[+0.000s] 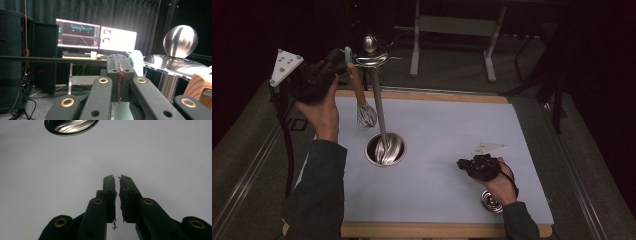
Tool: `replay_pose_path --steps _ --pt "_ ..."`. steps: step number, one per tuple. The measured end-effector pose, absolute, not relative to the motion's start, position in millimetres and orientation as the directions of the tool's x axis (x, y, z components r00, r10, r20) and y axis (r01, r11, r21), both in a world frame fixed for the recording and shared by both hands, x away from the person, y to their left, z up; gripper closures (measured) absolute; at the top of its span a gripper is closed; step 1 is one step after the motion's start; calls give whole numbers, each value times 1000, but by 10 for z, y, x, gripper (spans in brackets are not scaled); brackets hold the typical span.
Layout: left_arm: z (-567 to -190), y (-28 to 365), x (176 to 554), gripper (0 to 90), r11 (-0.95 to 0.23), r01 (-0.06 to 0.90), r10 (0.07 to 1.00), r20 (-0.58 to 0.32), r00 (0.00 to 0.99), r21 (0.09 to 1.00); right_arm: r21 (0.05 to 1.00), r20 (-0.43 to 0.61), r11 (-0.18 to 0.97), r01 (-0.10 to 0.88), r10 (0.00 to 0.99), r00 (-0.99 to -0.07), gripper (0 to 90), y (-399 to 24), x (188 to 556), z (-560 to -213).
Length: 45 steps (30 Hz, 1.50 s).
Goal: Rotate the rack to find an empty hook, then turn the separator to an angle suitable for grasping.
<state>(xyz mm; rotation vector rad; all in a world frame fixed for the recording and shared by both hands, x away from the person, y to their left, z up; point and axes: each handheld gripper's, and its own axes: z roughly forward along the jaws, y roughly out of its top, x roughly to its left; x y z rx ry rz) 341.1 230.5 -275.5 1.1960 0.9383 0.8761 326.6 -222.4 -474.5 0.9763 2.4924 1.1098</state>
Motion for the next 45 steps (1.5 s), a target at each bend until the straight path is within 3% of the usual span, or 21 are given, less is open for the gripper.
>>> replay_pose_path --steps 16,35,45 --pt "-2924 2434 3273 897 130 -50 923 -103 372 990 738 47 475 480 673 -738 801 -2291 3266 -4706" --pt "-3771 2547 3029 843 54 89 926 -83 367 995 733 44 471 490 687 -725 753 -2360 3266 -4724" --pt "-4570 2569 2958 836 69 252 929 -154 336 965 722 32 486 493 688 -725 733 -2342 3260 -4740"
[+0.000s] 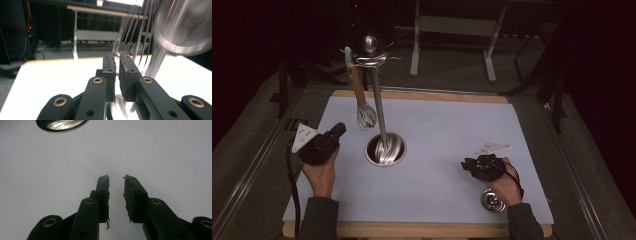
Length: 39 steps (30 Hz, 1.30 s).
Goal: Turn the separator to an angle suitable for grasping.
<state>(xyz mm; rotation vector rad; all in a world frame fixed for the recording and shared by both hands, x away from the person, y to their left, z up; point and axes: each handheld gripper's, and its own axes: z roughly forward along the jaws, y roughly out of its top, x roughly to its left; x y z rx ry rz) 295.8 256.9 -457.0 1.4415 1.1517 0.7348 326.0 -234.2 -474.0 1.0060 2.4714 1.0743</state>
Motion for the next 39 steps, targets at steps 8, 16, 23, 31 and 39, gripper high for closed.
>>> replay_pose_path --steps 8,16,23,31,39 --pt "-4931 2501 2889 805 6 361 925 -142 351 933 723 35 478 499 696 -717 718 -2358 3254 -4730" --pt "-5229 2369 2838 755 -70 450 899 -139 415 890 716 33 469 518 718 -696 721 -2443 3272 -4755" --pt "-5374 2346 2881 749 -82 483 897 -147 417 872 700 17 473 536 739 -673 751 -2511 3271 -4783" --pt "-5396 2332 2886 711 -90 489 902 -137 409 867 675 -36 452 583 809 -586 894 -2725 3257 -4800" --pt "-5399 2344 2877 674 -75 484 902 -147 405 872 621 -44 442 647 844 -534 899 -3074 3200 -4931"
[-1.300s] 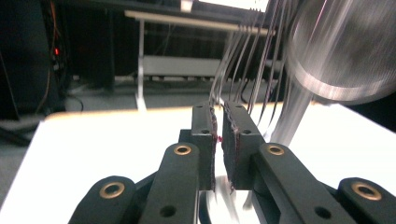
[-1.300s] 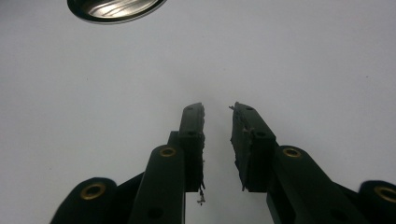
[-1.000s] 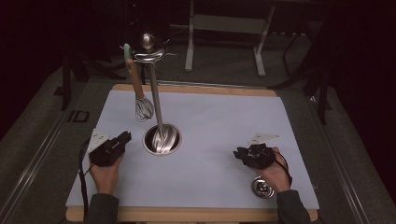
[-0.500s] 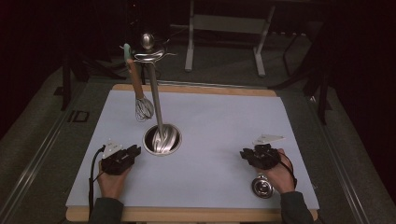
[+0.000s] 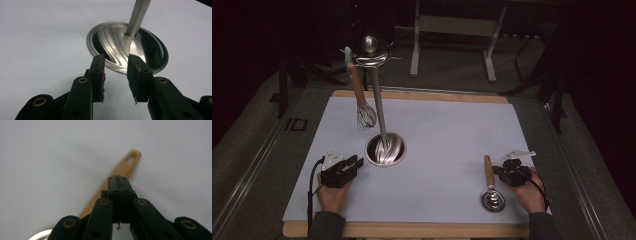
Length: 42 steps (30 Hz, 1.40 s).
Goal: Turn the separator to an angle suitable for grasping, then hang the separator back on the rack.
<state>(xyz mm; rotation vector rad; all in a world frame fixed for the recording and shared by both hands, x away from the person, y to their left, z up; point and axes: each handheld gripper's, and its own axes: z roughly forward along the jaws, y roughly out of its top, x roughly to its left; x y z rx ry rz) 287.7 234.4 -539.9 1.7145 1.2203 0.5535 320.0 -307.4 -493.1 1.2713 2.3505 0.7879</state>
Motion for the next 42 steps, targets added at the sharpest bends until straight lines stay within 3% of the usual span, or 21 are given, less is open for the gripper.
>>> replay_pose_path --steps 11,25,32,42 --pt "-5398 2337 2878 671 -83 484 903 -140 407 871 579 9 402 710 867 -498 898 -3078 3237 -5043" --pt "-5396 2330 2873 676 -95 481 901 -130 413 871 543 6 496 678 805 -593 895 -2644 3344 -5087" --pt "-5395 2313 2870 676 -104 480 904 -118 410 871 564 101 471 678 776 -622 740 -2790 3258 -4914" --pt "-5395 2308 2867 676 -106 480 905 -116 410 871 520 214 417 745 781 -587 721 -2879 3191 -4960"
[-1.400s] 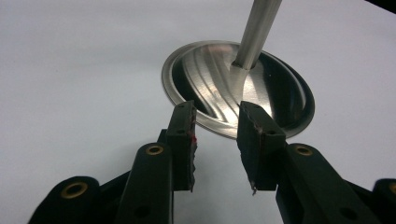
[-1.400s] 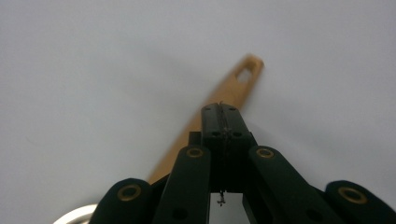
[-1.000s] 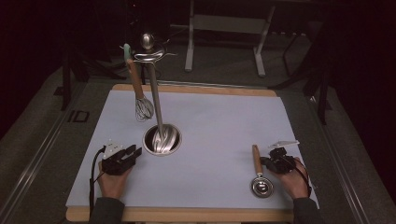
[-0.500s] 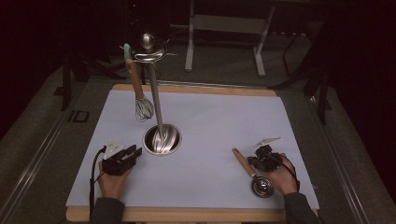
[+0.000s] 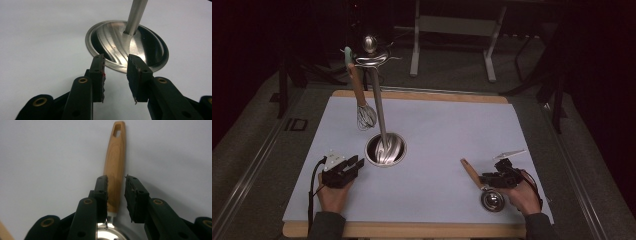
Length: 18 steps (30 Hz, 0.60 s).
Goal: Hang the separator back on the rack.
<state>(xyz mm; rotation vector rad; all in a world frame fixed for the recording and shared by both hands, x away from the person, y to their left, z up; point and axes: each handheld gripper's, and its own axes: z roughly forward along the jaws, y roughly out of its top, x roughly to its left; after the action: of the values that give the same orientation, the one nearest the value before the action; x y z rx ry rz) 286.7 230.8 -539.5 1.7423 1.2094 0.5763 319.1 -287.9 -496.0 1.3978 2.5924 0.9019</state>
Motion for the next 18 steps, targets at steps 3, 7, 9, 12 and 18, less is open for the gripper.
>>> replay_pose_path --steps 3,7,9,12,18 --pt "-5395 2305 2865 675 -107 478 905 -114 410 872 501 233 421 756 776 -586 724 -2875 3186 -4987" --pt "-5395 2304 2863 670 -109 477 906 -110 409 872 483 234 423 767 782 -578 747 -2854 3180 -4960" --pt "-5395 2303 2863 670 -108 478 906 -112 409 872 475 234 425 771 783 -576 747 -2847 3179 -4953" --pt "-5395 2303 2863 670 -111 477 906 -109 410 872 463 253 410 786 788 -561 743 -2853 3189 -4956" --pt "-5396 2302 2863 670 -111 477 906 -109 409 872 444 279 389 807 796 -537 723 -2869 3208 -4967"
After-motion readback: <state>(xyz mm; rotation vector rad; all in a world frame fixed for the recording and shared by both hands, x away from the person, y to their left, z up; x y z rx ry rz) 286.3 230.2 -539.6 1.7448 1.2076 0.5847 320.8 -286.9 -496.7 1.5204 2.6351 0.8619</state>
